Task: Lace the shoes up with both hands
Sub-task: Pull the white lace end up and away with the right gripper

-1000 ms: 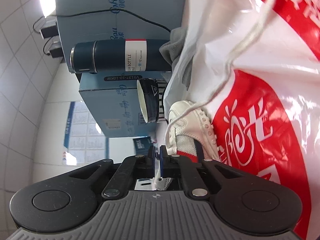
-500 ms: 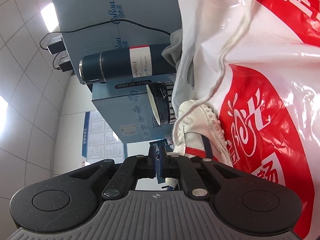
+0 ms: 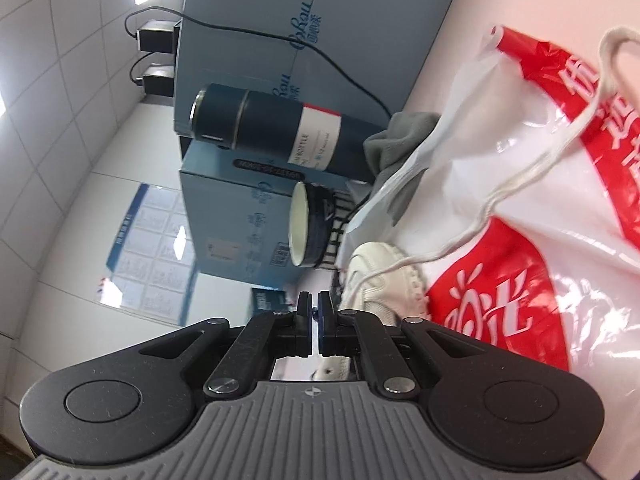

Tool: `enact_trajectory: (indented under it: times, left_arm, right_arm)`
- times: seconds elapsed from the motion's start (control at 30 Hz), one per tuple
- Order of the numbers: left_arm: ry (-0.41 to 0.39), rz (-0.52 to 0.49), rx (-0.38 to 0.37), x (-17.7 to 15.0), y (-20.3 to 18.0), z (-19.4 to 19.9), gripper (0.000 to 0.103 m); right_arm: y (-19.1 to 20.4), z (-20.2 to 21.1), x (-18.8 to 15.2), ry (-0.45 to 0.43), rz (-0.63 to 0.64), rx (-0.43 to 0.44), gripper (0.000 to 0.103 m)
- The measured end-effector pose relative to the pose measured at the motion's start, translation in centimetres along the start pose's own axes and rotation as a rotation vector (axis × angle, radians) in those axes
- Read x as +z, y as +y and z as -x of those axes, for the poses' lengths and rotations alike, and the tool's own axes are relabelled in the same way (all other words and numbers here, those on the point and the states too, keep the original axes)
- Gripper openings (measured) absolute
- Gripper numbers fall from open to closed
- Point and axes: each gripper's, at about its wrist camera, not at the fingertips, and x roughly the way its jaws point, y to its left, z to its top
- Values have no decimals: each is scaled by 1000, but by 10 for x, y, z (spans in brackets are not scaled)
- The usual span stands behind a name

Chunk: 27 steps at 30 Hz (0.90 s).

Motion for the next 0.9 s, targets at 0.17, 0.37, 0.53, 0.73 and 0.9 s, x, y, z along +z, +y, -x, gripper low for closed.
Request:
enact_trajectory:
  times: [0.17,0.37,0.53,0.73,0.9]
  left_arm:
    - [0,7,1,0,0,0,20]
    - [-3,13,14,0,-2,0,19]
    - [-3,13,27,0,-4,1,20]
    - [-4,16,36,0,-4,1,20]
    - [-3,14,38,0,-4,1,20]
  right_arm:
    - [-6,2,-1,-16,-97,73,3]
    - [-16,15,1,-72,-182,124,3]
    - [-12,27,4,-105,-189,164,3]
    - [-7,42,11,-146,-185,208,3]
    - [0,55,18,-192,-179,249,3]
